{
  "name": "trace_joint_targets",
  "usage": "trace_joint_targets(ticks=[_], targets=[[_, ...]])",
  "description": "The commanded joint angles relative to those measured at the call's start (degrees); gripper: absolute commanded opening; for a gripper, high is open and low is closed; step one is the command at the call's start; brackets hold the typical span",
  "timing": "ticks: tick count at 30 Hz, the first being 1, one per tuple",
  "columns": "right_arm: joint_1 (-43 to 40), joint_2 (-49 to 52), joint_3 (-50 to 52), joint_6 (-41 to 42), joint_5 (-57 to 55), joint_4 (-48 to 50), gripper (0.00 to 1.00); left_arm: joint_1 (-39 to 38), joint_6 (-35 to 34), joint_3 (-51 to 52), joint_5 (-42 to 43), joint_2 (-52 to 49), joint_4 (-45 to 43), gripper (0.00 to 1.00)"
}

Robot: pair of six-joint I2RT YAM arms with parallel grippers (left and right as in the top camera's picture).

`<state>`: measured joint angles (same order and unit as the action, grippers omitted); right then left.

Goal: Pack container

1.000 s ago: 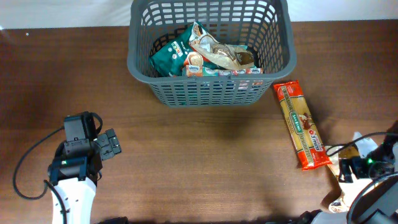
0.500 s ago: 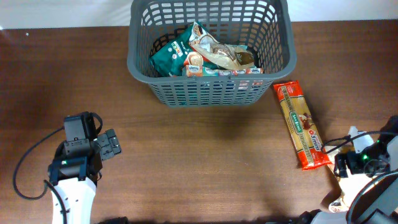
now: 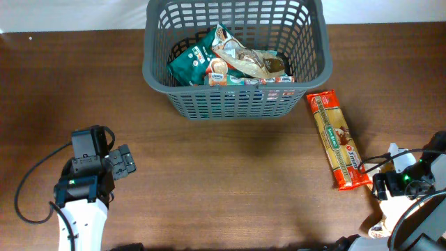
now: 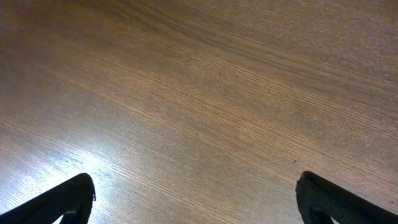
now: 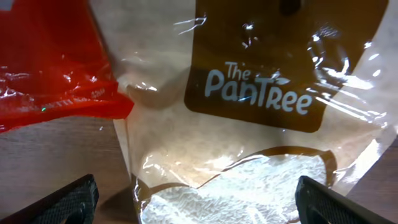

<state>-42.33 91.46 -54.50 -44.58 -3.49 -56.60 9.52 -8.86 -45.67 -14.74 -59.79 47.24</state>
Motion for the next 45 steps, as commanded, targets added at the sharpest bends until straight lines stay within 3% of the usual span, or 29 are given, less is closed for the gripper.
trace_joint_targets(ticks=[1,10,19,30,45], targets=[[0.3,1.5,1.2,-0.6,0.9,1.1,0.99,0.4,-0.5,0.3,0.7,-0.1,-0.1,0.99],[0.4,2.7,1.2,-1.3,-0.2,3.3,1.00,0.4,-0.5,0.3,0.7,-0.1,-0.1,0.99],[0.4,2.7,1.2,-1.4,-0.2,3.3,0.81,0.4,-0.5,0.3,0.6,-0.1,-0.1,0.99],[0.4,2.7,1.1,-1.5,-1.7,2.8,0.92,0.4,-0.5,0.3,0.7,-0.1,-0.1,0.99],[0.4,2.7,0.9,-0.7,0.3,3.8,0.95,0.4,-0.5,0.3,0.6,-0.1,-0.1,0.99]])
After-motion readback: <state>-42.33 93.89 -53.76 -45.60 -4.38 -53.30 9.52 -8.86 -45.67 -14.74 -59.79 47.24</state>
